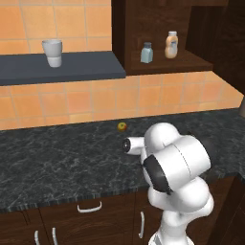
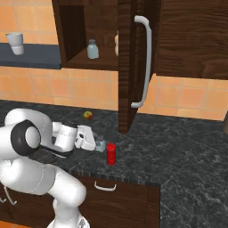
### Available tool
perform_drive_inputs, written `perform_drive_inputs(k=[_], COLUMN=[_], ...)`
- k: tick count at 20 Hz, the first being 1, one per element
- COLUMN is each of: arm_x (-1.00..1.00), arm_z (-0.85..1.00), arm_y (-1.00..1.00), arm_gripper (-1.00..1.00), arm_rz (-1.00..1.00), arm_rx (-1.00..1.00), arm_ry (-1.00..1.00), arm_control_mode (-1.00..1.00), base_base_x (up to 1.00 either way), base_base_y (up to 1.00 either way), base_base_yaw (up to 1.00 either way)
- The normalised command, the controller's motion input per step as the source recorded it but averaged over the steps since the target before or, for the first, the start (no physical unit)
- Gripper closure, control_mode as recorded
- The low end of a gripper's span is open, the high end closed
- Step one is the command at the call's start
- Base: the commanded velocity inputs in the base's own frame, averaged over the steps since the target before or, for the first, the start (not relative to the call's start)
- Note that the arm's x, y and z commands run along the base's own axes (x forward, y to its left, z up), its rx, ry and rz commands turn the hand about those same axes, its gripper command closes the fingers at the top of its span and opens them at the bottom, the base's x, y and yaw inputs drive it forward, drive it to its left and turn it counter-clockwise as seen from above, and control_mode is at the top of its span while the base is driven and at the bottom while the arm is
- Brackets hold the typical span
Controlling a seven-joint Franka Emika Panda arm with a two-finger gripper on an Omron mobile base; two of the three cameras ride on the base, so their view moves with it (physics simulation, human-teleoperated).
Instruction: Put the shaker and condiment bottle from the counter next to their counterparts in the cabinet.
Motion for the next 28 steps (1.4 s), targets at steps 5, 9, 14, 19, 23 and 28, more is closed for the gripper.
perform_drive_inputs(k=[5,9,14,19,23,28], arm_x=[0.03,0.00,-0.29,-0.52,-0.19,-0.36], arm_z=[-0.41,-0.41,0.12,0.49,0.66,0.67], arm_y=[-0.16,-0.16,-0.17,0.00,0.00,0.02], arm_gripper=[1.00,1.00,1.00,1.00,1.00,1.00], arm_rz=[0.00,0.00,-0.06,-0.06,0.01,0.11], arm_rx=[0.00,0.00,0.01,0.01,0.05,0.00], arm_ry=[-0.03,-0.06,-0.22,-0.26,-0.03,-0.06], arm_control_mode=[-1.00,-1.00,-1.00,-1.00,-1.00,-1.00], base_base_x=[0.00,0.00,0.00,0.00,0.00,0.00], base_base_y=[0.00,0.00,0.00,0.00,0.00,0.00], base_base_yaw=[0.00,0.00,0.00,0.00,0.00,0.00])
